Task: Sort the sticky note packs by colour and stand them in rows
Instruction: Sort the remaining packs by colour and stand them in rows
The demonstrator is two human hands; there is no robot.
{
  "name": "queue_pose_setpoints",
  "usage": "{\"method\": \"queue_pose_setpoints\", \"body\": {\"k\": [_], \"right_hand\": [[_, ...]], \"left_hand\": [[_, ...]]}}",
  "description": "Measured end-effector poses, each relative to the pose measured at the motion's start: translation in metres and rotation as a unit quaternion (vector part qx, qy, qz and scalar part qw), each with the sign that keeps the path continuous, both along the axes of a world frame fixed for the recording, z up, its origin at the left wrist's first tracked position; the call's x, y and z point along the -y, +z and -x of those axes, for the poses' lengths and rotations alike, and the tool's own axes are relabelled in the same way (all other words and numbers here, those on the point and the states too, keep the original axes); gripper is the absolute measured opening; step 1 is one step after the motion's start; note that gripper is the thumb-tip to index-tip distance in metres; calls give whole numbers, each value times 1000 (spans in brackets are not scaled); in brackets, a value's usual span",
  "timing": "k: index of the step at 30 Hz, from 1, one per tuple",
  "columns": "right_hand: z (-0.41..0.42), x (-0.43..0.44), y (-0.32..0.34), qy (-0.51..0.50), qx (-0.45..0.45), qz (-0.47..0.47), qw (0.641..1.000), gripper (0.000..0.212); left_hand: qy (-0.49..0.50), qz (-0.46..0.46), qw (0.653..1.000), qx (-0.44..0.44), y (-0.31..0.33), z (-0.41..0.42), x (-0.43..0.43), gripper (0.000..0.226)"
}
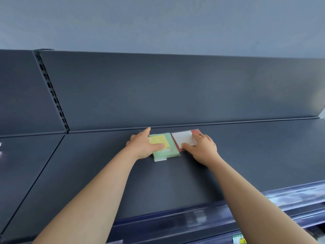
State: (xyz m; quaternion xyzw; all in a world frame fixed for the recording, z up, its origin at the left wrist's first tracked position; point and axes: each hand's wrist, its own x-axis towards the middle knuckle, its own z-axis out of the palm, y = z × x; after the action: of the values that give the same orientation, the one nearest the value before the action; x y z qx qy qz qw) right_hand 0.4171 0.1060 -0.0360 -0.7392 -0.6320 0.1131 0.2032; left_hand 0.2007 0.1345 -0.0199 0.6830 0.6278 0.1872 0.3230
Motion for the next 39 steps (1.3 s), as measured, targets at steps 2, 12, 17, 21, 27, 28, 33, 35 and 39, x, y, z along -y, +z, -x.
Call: {"method": "queue_pose_setpoints", "body": {"k": [2, 12, 17, 21, 27, 28, 33, 35, 39], "right_hand": [[3, -3, -5, -11, 6, 25, 1000, 60], [6, -10, 17, -72, -69, 94, 991, 90], [12, -2, 23, -95, -119, 94, 984, 97], [30, 4, 32, -65, -226, 26, 972, 86], [70, 7, 31, -6, -328, -53, 943, 32], [79, 8, 31, 8, -343, -50, 938, 31], [126, 16, 39, 61, -392, -46, 917, 32], [143, 19, 45, 68, -393, -70, 914, 30], [183, 28, 64, 79, -403, -110, 905, 34]], "left_hand": [[1, 25, 1000, -9, 1, 1, -5, 113], [48, 17, 999, 17, 5, 7, 12, 82], [67, 1, 994, 84, 10, 21, 28, 64], [123, -21, 987, 100, 14, 41, 40, 61], [189, -7, 955, 228, 9, 74, 58, 52], [191, -2, 951, 245, 10, 81, 62, 52], [205, -1, 934, 293, 21, 118, 87, 46], [222, -20, 925, 307, 28, 132, 99, 26], [251, -65, 907, 331, 41, 170, 120, 15]]}}
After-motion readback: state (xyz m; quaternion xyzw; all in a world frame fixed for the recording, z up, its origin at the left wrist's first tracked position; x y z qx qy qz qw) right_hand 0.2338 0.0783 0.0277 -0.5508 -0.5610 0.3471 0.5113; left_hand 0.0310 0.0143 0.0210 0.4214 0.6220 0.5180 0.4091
